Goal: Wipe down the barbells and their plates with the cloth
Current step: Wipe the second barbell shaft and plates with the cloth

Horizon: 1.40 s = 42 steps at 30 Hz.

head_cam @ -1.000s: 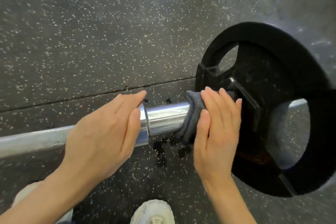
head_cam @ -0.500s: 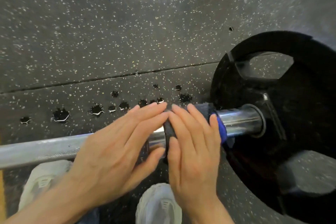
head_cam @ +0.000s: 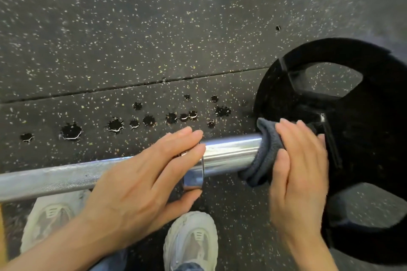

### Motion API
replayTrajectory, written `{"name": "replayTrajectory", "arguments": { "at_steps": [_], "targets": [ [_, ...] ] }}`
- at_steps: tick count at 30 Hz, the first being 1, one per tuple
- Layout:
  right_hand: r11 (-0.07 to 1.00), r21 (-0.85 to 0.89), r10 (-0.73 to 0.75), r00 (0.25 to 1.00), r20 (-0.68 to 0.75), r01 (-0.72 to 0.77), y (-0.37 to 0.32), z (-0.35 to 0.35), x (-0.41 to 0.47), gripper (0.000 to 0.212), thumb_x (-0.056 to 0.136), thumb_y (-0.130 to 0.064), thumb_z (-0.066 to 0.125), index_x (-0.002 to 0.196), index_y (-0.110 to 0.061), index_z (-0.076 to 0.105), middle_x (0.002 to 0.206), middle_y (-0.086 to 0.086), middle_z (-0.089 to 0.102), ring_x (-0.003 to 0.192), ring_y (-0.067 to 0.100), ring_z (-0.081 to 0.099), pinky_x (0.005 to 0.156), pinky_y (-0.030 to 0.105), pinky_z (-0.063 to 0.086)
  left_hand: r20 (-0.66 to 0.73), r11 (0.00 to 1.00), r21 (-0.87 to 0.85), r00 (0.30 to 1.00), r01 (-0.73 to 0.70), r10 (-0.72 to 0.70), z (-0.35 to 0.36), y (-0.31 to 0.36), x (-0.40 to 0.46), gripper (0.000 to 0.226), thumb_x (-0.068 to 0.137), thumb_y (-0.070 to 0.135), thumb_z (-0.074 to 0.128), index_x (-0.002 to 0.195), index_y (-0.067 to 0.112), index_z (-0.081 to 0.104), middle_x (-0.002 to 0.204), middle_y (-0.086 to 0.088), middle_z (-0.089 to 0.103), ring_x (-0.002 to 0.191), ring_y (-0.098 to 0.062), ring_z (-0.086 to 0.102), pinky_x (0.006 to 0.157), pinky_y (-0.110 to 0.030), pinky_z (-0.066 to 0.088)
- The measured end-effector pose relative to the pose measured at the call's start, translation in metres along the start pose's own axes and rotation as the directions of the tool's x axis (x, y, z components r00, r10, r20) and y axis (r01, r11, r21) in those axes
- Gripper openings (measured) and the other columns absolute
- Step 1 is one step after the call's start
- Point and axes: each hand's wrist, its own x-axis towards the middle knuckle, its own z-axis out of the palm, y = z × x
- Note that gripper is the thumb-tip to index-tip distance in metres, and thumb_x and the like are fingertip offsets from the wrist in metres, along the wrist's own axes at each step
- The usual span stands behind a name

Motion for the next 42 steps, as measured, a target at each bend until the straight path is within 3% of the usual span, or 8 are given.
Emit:
{"name": "replayTrajectory", "arguments": {
  "at_steps": [3, 7, 12, 19, 24, 28, 35, 42],
  "targets": [
    [0.992, 0.056, 0.112, 0.994, 0.001, -0.112, -0.04, 0.014, -0.004, 0.045, 0.108, -0.02, 0.025, 0.132, -0.005, 0.059, 0.138, 0.008, 0.059, 0.14, 0.023, 0.042, 0.126, 0.035, 0.011, -0.028, 0.999, -0.039, 1.0, -0.003, 0.001, 0.007, 0.0, -0.002, 0.061, 0.086, 0.028, 0.073, 0.137, 0.007, 0.047, 0.15, -0.004, 0.044, 0.145, -0.019, 0.039, 0.121, -0.035, 0.03],
    [0.981, 0.054, -0.193, 0.974, 0.118, 0.188, -0.04, 0.014, -0.003, 0.049, 0.109, -0.026, 0.023, 0.129, -0.005, 0.062, 0.131, 0.008, 0.064, 0.131, 0.026, 0.05, 0.123, 0.037, 0.021, -0.025, 1.0, 0.025, 1.0, -0.017, 0.017, 0.005, -0.001, -0.005, 0.063, 0.085, 0.028, 0.077, 0.137, 0.008, 0.049, 0.149, -0.004, 0.048, 0.141, -0.021, 0.046, 0.115, -0.039, 0.04],
    [0.992, -0.031, 0.124, 0.991, -0.047, -0.125, -0.02, 0.005, 0.005, 0.044, 0.107, -0.022, 0.025, 0.124, -0.006, 0.063, 0.126, 0.007, 0.063, 0.131, 0.028, 0.05, 0.124, 0.042, 0.018, -0.077, 0.985, -0.169, 0.996, 0.033, -0.047, 0.008, 0.006, 0.003, 0.056, 0.084, 0.035, 0.068, 0.133, 0.014, 0.05, 0.143, 0.001, 0.047, 0.143, -0.017, 0.041, 0.122, -0.034, 0.028],
    [0.983, -0.037, -0.184, 0.945, -0.272, 0.181, -0.059, 0.006, 0.037, 0.048, 0.1, 0.002, 0.02, 0.083, 0.005, 0.065, 0.069, 0.02, 0.068, 0.085, 0.017, 0.059, 0.093, 0.018, 0.038, -0.045, 0.997, 0.058, 0.998, -0.047, 0.05, 0.001, -0.004, 0.004, 0.055, 0.091, 0.033, 0.066, 0.134, 0.005, 0.049, 0.143, -0.008, 0.049, 0.136, -0.022, 0.049, 0.115, -0.037, 0.039],
    [0.998, -0.048, 0.043, 0.996, -0.082, -0.047, -0.05, 0.02, 0.021, 0.037, 0.102, -0.017, 0.031, 0.102, -0.01, 0.067, 0.1, 0.006, 0.066, 0.106, 0.026, 0.058, 0.115, 0.043, 0.031, -0.06, 0.986, 0.142, 0.994, -0.087, 0.096, 0.0, -0.007, 0.012, 0.047, 0.096, 0.036, 0.059, 0.129, 0.005, 0.05, 0.139, -0.007, 0.05, 0.129, -0.021, 0.053, 0.115, -0.033, 0.039],
    [0.963, -0.033, -0.267, 0.963, 0.031, 0.268, -0.041, 0.027, 0.018, 0.049, 0.107, -0.026, 0.024, 0.118, -0.008, 0.068, 0.116, 0.005, 0.068, 0.116, 0.024, 0.057, 0.116, 0.037, 0.027, -0.084, 0.987, 0.139, 0.992, -0.084, 0.097, -0.001, -0.009, 0.017, 0.043, 0.096, 0.033, 0.059, 0.127, 0.005, 0.053, 0.132, -0.008, 0.061, 0.124, -0.02, 0.057, 0.114, -0.033, 0.04],
    [0.996, 0.019, 0.09, 0.979, -0.183, -0.088, -0.038, 0.038, 0.03, 0.042, 0.104, -0.02, 0.028, 0.117, -0.011, 0.067, 0.119, 0.002, 0.066, 0.126, 0.021, 0.051, 0.121, 0.037, 0.019, -0.102, 0.98, 0.18, 0.989, -0.087, 0.106, -0.005, -0.015, 0.032, 0.039, 0.098, 0.032, 0.055, 0.127, 0.005, 0.052, 0.131, -0.011, 0.064, 0.123, -0.019, 0.058, 0.109, -0.035, 0.045],
    [0.981, -0.015, -0.193, 0.977, -0.091, 0.192, -0.009, 0.034, 0.055, 0.046, 0.106, -0.024, 0.025, 0.129, -0.006, 0.061, 0.128, 0.01, 0.064, 0.129, 0.027, 0.051, 0.119, 0.043, 0.025, -0.112, 0.981, 0.193, 0.992, -0.028, 0.051, -0.015, -0.03, 0.055, 0.038, 0.1, 0.032, 0.053, 0.122, 0.003, 0.063, 0.125, -0.009, 0.068, 0.111, -0.02, 0.064, 0.117, -0.038, 0.038]
  ]
}}
